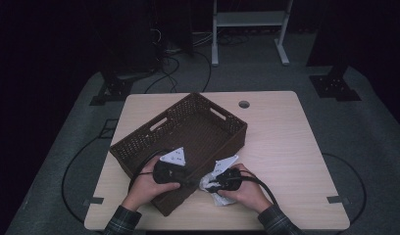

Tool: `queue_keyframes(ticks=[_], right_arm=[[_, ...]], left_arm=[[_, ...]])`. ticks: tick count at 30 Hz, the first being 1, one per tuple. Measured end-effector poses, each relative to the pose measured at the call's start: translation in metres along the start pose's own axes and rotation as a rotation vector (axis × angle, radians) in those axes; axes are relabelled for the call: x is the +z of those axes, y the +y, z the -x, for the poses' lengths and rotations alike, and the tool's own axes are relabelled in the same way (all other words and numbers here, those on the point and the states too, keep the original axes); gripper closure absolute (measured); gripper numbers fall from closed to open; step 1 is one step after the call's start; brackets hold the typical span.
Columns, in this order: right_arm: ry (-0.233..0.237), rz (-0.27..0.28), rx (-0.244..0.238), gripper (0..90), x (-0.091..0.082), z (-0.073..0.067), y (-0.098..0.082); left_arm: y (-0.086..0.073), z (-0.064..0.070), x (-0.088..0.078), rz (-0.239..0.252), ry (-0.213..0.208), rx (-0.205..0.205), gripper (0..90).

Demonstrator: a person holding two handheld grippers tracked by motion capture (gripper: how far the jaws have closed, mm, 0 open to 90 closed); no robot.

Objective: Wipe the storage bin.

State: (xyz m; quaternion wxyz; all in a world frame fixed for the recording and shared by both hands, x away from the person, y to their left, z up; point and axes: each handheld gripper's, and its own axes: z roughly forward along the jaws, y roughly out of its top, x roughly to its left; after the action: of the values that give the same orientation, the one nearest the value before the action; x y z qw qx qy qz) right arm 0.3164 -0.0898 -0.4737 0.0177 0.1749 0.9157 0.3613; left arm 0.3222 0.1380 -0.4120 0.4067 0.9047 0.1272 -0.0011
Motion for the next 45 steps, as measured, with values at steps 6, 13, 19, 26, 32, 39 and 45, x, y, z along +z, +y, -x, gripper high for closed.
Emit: queue_keyframes(ticks=[6,13,19,26,32,39,45], right_arm=[[0.001,0.048,-0.015,77.5,-0.011,-0.003,0.006],[-0.005,0.1,-0.004,77.5,-0.024,-0.006,0.01],[-0.02,0.139,-0.012,77.5,-0.037,-0.006,0.014],[-0.017,0.194,-0.017,77.6,-0.048,-0.008,0.017],[-0.026,0.24,-0.043,77.6,-0.06,-0.014,0.023],[-0.006,0.31,-0.056,77.7,-0.07,-0.02,0.028],[-0.013,0.285,-0.074,77.7,-0.068,-0.023,0.03]], left_arm=[[0.0,0.0,0.0,0.001,0.0,0.001,61.5],[0.0,0.0,0.0,0.0,0.0,0.0,61.4],[0.0,0.0,0.0,0.0,0.0,0.001,61.3],[0.0,0.0,0.0,0.0,0.0,-0.002,61.2],[0.0,0.0,0.0,-0.003,0.0,-0.003,60.9],[0.0,0.0,0.0,-0.001,-0.001,-0.004,61.2],[0.0,0.0,0.0,-0.001,0.0,-0.005,61.1]])
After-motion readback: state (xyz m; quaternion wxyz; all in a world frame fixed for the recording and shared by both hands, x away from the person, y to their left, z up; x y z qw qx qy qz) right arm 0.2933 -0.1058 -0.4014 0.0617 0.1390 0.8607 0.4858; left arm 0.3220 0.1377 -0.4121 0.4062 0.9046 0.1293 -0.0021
